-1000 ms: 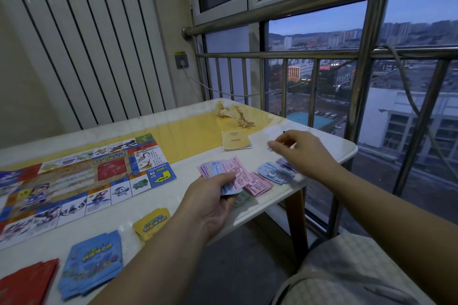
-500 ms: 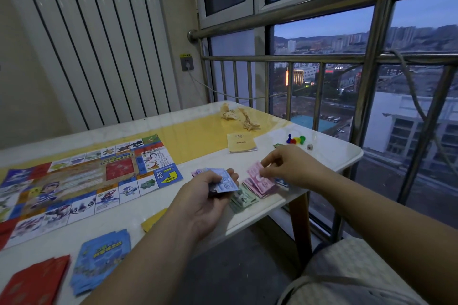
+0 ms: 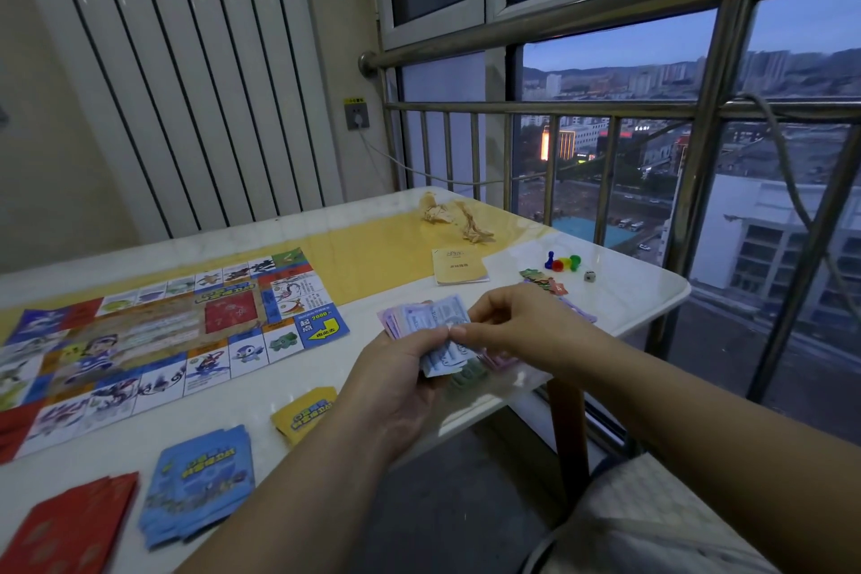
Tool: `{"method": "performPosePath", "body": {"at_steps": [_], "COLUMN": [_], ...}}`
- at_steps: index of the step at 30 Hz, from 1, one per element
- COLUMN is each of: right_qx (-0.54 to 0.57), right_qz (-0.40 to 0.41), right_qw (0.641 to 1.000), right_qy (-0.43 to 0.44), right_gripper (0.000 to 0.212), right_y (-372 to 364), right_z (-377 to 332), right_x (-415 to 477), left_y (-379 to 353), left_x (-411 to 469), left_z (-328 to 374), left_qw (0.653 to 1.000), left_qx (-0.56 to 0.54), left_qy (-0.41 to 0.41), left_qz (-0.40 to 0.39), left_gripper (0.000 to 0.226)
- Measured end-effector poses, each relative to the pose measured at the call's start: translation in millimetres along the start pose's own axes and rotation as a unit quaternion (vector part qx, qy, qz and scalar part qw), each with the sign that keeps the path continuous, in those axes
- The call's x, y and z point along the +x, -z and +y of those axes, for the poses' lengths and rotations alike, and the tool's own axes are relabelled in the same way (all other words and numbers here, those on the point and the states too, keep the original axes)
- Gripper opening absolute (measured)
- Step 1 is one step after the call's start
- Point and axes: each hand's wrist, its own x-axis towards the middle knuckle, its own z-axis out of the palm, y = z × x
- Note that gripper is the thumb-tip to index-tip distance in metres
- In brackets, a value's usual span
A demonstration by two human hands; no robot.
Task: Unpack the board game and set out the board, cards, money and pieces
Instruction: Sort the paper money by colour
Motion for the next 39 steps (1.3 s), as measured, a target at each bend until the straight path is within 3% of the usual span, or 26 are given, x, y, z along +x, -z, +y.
{"method": "performPosePath", "body": {"at_steps": [3,9,13,18,25,28,30,32,36,39], "right_qx": [0.034,0.099,0.093,0.117,0.182,0.010,-0.170,-0.272,-0.340,-0.351], "right_qz": [0.010,0.019,0.035,0.053,0.065,0.115,0.125,0.103,0.065,0.049], "right_qw": [0.999,0.995,0.995,0.992,0.980,0.993,0.977,0.957,0.937,0.932], "right_qy": [-0.023,-0.020,-0.010,-0.022,-0.055,-0.033,-0.016,-0.023,-0.048,-0.080], "right_gripper": [0.020,0.014,0.024,0.005,0.007,0.004,0.007,0.007,0.007,0.035], "right_y": [-0.2,-4.7,-5.9,-4.2,21.1,45.7,55.2,55.5,40.9,32.8], "right_z": [1.0,-1.7,-1.8,0.0,2.9,3.2,5.4,7.5,15.0,21.2], "right_x": [-1.1,-8.7,-10.6,-8.9,3.0,10.8,16.3,20.6,23.3,21.4], "left_y": [1.6,3.4,-1.0,-2.7,-4.7,-2.2,-1.0,-1.1,-2.2,-1.2], "left_x": [0.0,-0.6,-1.2,-1.3,0.9,2.6,3.0,2.6,1.5,1.0], "left_z": [2.5,0.1,-0.5,0.8,2.8,6.4,7.5,7.1,5.3,5.4], "left_qw": [0.999,0.997,0.998,1.000,0.998,0.997,0.996,0.996,0.995,0.995], "left_qx": [-0.039,0.044,0.029,-0.003,-0.053,-0.072,-0.082,-0.087,-0.088,-0.088], "left_qy": [0.002,-0.058,-0.048,-0.028,-0.012,0.000,0.005,0.010,0.018,0.016], "left_qz": [-0.012,0.010,0.022,0.011,0.017,0.024,0.030,0.033,0.033,0.038], "left_gripper": [0.021,0.020,0.014,0.012,0.028,0.031,0.029,0.026,0.016,0.017]}}
